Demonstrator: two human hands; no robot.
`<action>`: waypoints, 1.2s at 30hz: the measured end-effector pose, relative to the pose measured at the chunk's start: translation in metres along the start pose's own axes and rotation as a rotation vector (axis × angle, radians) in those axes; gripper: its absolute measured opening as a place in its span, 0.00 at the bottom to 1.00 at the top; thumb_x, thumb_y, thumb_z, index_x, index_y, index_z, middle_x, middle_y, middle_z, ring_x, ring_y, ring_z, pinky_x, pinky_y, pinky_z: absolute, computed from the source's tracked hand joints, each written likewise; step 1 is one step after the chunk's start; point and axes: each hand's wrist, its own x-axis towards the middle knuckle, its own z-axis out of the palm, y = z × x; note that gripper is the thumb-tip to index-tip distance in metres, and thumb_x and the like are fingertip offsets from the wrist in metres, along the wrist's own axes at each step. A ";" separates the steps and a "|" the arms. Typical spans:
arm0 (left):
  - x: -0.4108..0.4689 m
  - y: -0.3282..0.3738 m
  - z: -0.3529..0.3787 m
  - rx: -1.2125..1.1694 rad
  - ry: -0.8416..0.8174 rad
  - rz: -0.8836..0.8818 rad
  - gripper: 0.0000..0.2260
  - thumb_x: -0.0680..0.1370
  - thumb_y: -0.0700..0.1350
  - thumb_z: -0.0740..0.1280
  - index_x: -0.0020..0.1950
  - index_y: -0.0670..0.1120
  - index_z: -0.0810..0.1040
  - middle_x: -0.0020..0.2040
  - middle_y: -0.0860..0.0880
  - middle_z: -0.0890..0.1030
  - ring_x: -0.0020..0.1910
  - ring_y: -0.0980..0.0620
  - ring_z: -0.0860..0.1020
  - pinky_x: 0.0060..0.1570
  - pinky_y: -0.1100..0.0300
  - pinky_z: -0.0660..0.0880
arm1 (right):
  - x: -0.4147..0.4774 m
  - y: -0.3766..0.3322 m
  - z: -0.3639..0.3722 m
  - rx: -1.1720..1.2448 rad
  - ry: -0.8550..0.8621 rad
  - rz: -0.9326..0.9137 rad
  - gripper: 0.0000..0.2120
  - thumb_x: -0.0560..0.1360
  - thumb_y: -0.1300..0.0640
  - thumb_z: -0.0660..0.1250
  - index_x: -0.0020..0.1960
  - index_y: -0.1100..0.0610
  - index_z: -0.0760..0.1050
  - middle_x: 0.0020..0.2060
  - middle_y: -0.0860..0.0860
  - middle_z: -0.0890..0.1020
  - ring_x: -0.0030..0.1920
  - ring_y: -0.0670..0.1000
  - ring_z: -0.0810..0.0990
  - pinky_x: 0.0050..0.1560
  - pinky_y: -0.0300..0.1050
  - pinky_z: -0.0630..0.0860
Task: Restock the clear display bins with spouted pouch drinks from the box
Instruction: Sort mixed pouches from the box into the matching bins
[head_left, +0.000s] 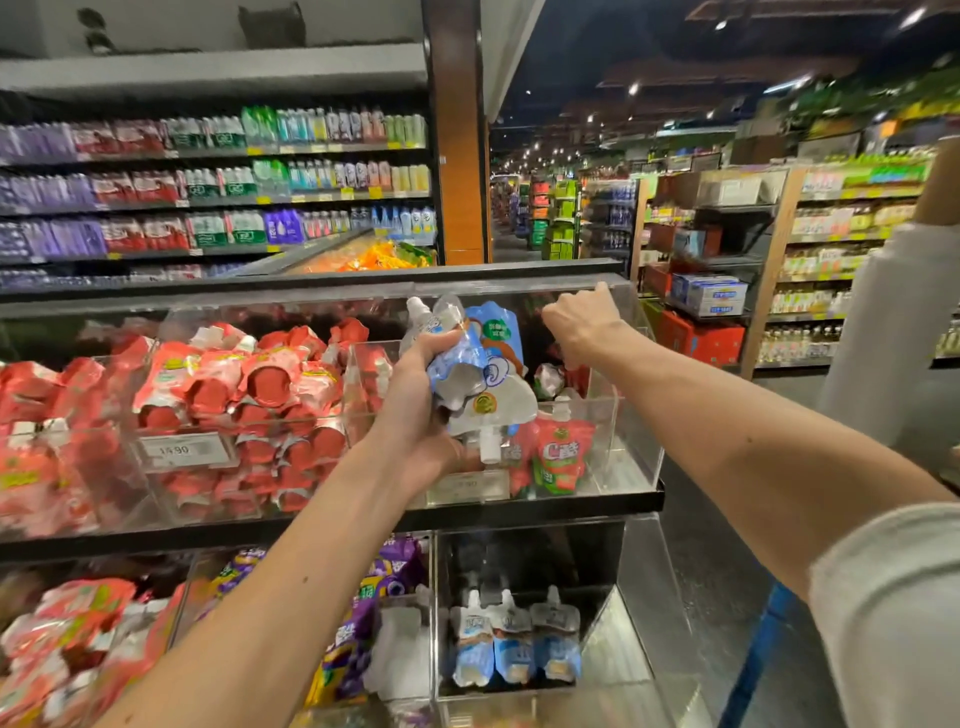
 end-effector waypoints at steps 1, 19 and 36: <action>0.002 0.000 -0.001 -0.003 0.001 0.003 0.16 0.77 0.52 0.65 0.59 0.43 0.80 0.46 0.44 0.83 0.42 0.47 0.82 0.46 0.52 0.79 | 0.002 -0.002 0.006 -0.014 -0.031 0.005 0.11 0.75 0.61 0.70 0.57 0.54 0.78 0.56 0.53 0.82 0.60 0.57 0.80 0.65 0.56 0.65; 0.007 -0.014 -0.011 -0.034 -0.103 -0.082 0.20 0.73 0.51 0.66 0.61 0.43 0.80 0.48 0.45 0.84 0.42 0.48 0.83 0.39 0.57 0.81 | -0.076 -0.021 -0.004 0.778 0.512 0.030 0.09 0.78 0.61 0.62 0.54 0.58 0.80 0.46 0.53 0.84 0.44 0.54 0.81 0.47 0.51 0.77; -0.037 -0.173 -0.078 0.164 0.069 -0.618 0.20 0.75 0.53 0.66 0.52 0.38 0.86 0.52 0.39 0.84 0.44 0.42 0.81 0.48 0.50 0.78 | -0.254 -0.083 0.196 0.501 0.702 -0.242 0.16 0.75 0.51 0.68 0.61 0.52 0.74 0.51 0.52 0.72 0.45 0.52 0.72 0.40 0.46 0.66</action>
